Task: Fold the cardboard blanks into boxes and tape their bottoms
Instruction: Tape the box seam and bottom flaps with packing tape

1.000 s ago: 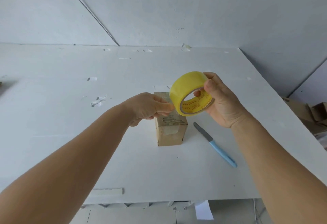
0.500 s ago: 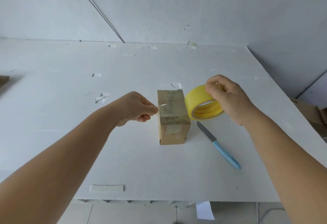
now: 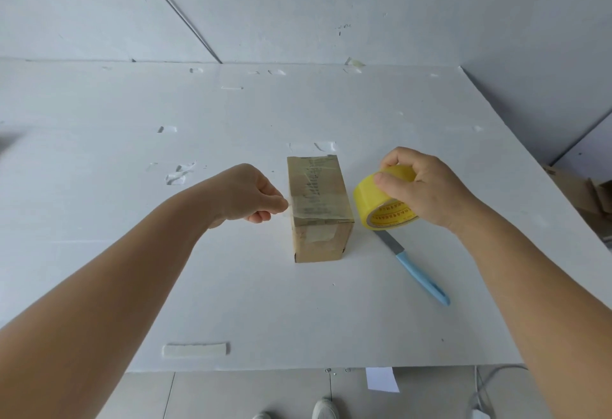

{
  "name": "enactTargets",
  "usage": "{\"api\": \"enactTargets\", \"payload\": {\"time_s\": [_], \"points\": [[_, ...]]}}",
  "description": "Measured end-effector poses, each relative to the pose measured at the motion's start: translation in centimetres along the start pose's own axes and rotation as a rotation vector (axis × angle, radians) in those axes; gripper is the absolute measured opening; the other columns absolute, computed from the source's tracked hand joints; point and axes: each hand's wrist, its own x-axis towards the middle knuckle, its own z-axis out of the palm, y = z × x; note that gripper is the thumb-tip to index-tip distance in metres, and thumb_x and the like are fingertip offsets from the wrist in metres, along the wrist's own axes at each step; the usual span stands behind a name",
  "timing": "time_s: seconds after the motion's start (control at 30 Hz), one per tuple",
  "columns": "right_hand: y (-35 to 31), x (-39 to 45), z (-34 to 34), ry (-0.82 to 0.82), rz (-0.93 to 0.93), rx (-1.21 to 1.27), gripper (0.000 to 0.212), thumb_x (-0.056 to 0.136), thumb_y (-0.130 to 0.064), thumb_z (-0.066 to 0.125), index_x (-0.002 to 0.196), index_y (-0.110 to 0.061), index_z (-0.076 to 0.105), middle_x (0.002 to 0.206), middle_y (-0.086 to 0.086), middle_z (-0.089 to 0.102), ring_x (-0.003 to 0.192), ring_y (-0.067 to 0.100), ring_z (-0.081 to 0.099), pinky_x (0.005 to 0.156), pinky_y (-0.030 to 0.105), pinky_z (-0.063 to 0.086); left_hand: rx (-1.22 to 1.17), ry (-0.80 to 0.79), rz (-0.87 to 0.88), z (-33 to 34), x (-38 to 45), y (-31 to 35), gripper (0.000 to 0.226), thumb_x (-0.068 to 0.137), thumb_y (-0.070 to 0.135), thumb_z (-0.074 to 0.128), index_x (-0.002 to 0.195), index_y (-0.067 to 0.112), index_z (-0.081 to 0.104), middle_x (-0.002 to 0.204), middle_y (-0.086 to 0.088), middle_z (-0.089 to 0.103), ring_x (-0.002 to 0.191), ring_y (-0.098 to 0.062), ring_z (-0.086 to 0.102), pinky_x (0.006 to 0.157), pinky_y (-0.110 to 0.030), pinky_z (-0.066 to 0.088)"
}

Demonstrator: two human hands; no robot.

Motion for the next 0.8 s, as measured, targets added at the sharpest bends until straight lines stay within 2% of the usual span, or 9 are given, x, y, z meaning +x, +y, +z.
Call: {"api": "enactTargets", "payload": {"time_s": [0.2,0.5,0.7,0.8], "points": [[0.1,0.1,0.2,0.002,-0.015,0.013,0.017,0.069,-0.052,0.056,0.077,-0.037,0.056,0.074,-0.007,0.051,0.072,0.013,0.047,0.062,0.028,0.039,-0.021,0.008,0.029,-0.1,0.3,-0.5,0.007,0.079,0.021,0.075,0.077,0.014,0.074,0.076,-0.007,0.071,0.073,-0.018,0.067,0.083,-0.035,0.056],[0.8,0.1,0.7,-0.003,0.004,0.017,0.019,0.070,-0.052,0.054,0.079,-0.035,0.056,0.079,-0.008,0.051,0.074,0.010,0.046,0.062,0.027,0.037,-0.060,0.023,0.040,0.8,1.0,-1.6,0.007,0.079,0.017,0.075,0.079,0.012,0.071,0.076,-0.007,0.070,0.070,-0.015,0.065,0.072,-0.026,0.053],[1.6,0.1,1.5,-0.025,0.030,0.077,0.021,0.071,-0.049,0.055,0.080,-0.031,0.057,0.078,-0.005,0.053,0.072,0.012,0.046,0.063,0.028,0.038,-0.092,-0.002,0.039,1.3,1.9,-2.8,0.006,0.081,0.018,0.074,0.079,0.013,0.070,0.076,-0.006,0.069,0.071,-0.015,0.065,0.075,-0.028,0.054],[2.2,0.0,2.1,-0.034,0.046,0.142,0.017,0.080,-0.042,0.062,0.081,-0.026,0.058,0.077,-0.005,0.053,0.072,0.011,0.046,0.062,0.025,0.037,-0.137,-0.047,0.034,2.0,2.4,-3.4,0.005,0.082,0.017,0.072,0.082,0.012,0.070,0.077,-0.005,0.069,0.072,-0.015,0.064,0.075,-0.027,0.054]]}}
